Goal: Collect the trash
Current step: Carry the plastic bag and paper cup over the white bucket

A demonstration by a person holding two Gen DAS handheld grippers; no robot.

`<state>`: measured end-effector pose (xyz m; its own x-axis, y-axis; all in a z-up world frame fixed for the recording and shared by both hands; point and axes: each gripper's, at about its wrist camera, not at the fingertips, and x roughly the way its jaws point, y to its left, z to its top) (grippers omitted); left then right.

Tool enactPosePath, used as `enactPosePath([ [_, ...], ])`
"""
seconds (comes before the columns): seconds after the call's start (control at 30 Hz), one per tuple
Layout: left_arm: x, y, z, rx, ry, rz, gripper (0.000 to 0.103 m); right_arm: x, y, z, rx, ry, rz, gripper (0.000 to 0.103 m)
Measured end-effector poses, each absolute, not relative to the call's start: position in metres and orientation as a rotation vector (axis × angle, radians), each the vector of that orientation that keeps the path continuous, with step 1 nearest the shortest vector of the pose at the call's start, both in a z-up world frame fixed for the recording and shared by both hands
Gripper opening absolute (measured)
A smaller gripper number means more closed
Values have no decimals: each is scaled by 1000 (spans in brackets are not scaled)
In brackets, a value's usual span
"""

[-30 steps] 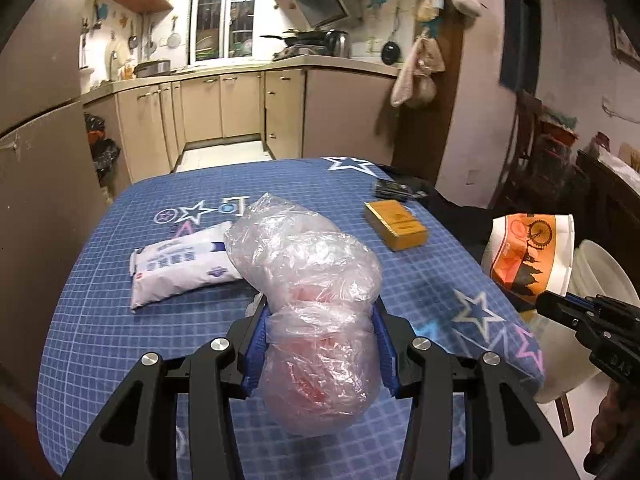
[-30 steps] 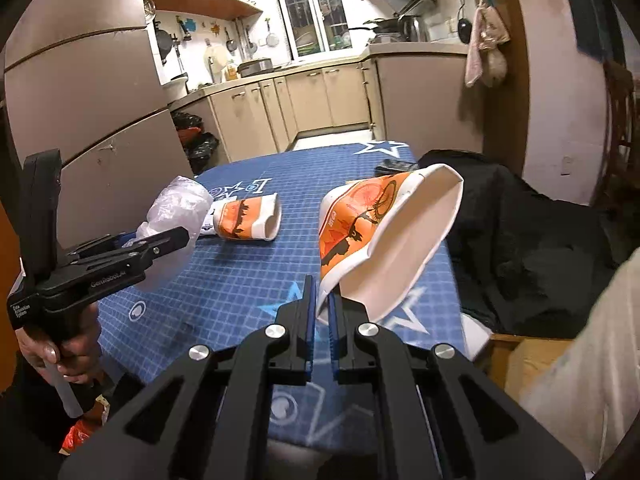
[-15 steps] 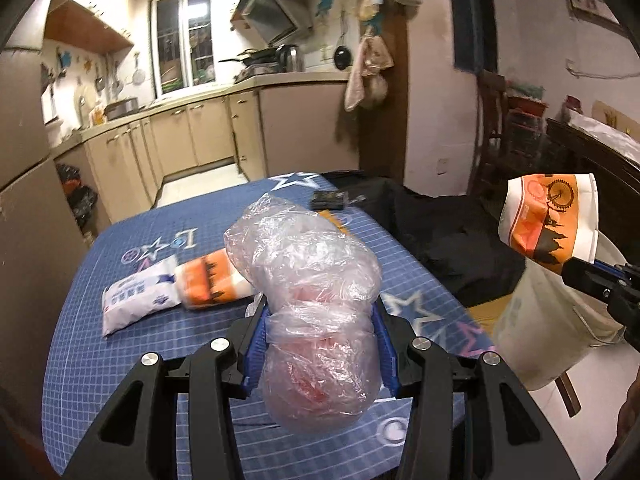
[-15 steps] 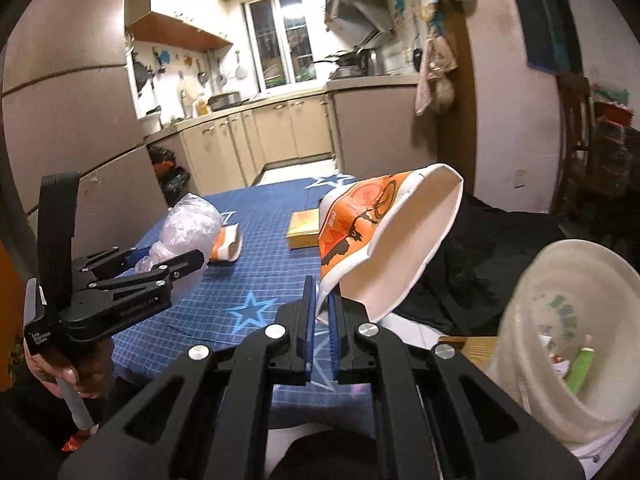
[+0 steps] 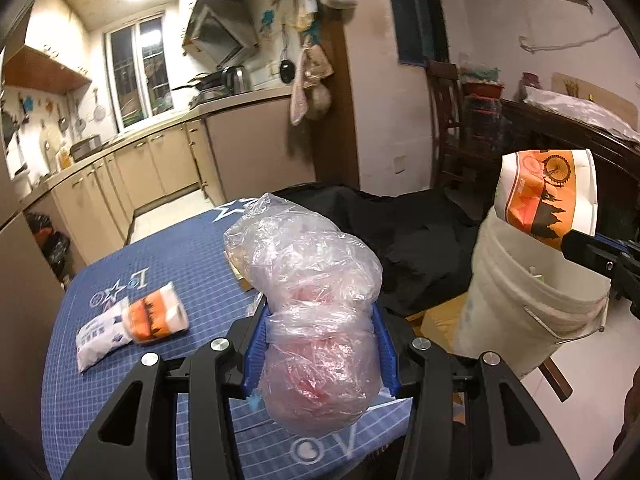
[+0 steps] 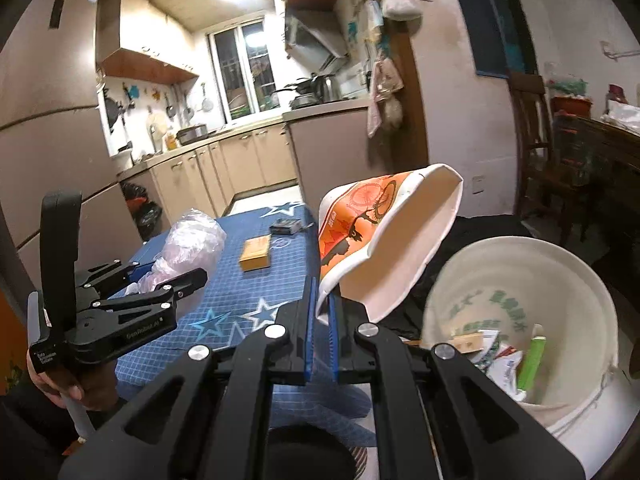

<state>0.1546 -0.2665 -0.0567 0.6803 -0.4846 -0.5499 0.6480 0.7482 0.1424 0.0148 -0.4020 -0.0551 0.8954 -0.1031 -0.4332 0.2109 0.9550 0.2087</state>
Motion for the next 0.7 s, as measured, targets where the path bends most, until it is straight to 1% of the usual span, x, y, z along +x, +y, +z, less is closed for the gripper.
enactPosePath([
  [0.7, 118, -376, -63, 484, 468, -828, 48, -59, -481, -57, 281, 374, -414, 5],
])
